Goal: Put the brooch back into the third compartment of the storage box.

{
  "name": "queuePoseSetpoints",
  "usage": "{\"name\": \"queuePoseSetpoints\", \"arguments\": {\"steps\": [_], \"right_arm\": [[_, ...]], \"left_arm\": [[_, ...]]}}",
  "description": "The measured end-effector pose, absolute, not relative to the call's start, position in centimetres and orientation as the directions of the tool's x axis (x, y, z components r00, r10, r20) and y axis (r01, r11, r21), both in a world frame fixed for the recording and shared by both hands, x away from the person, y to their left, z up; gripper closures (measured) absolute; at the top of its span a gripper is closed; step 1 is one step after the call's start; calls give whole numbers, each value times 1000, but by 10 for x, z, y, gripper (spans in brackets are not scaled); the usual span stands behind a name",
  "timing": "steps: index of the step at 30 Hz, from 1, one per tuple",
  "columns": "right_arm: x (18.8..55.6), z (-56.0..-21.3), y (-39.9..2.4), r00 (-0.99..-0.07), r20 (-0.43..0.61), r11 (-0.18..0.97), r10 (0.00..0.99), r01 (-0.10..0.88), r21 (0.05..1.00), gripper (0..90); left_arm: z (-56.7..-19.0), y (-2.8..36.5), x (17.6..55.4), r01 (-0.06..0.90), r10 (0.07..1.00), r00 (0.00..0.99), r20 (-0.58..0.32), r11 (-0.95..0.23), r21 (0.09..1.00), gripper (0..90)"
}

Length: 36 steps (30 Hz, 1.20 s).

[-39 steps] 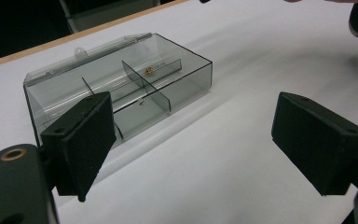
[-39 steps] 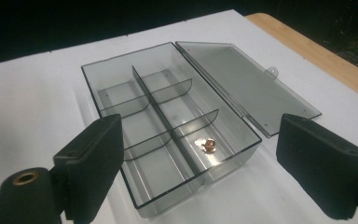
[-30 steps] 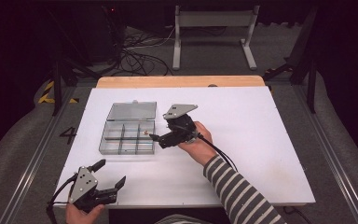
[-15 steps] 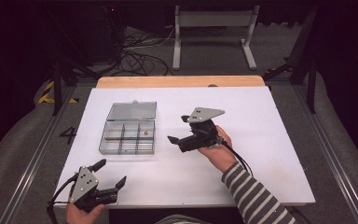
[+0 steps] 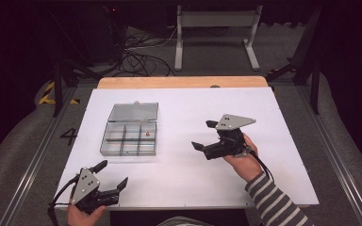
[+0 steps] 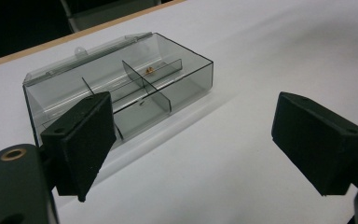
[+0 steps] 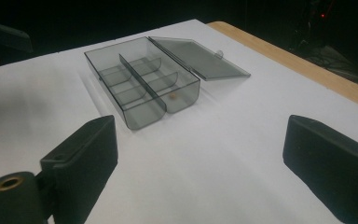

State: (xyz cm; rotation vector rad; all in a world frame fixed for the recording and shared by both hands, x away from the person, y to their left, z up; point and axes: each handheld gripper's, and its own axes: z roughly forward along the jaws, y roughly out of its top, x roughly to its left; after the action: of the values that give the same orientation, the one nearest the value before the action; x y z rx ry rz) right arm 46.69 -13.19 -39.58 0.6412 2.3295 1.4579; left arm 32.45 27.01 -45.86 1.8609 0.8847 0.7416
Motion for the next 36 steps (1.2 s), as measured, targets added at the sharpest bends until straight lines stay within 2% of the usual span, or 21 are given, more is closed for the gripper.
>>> {"name": "queuePoseSetpoints", "arguments": {"steps": [10, 29, 36], "right_arm": [[452, -409, -174, -831, -1, 314, 556, 209, 926, 96], [424, -444, -224, -786, -9, 330, 618, 249, 910, 89], [419, -456, -234, -795, 12, 321, 607, 259, 911, 62]], "left_arm": [[-459, 270, 325, 266, 820, 559, 127, -323, 908, 141], [-459, 269, 325, 264, 822, 556, 120, -312, 913, 136], [-458, 269, 325, 261, 821, 558, 123, -314, 913, 133]]}}
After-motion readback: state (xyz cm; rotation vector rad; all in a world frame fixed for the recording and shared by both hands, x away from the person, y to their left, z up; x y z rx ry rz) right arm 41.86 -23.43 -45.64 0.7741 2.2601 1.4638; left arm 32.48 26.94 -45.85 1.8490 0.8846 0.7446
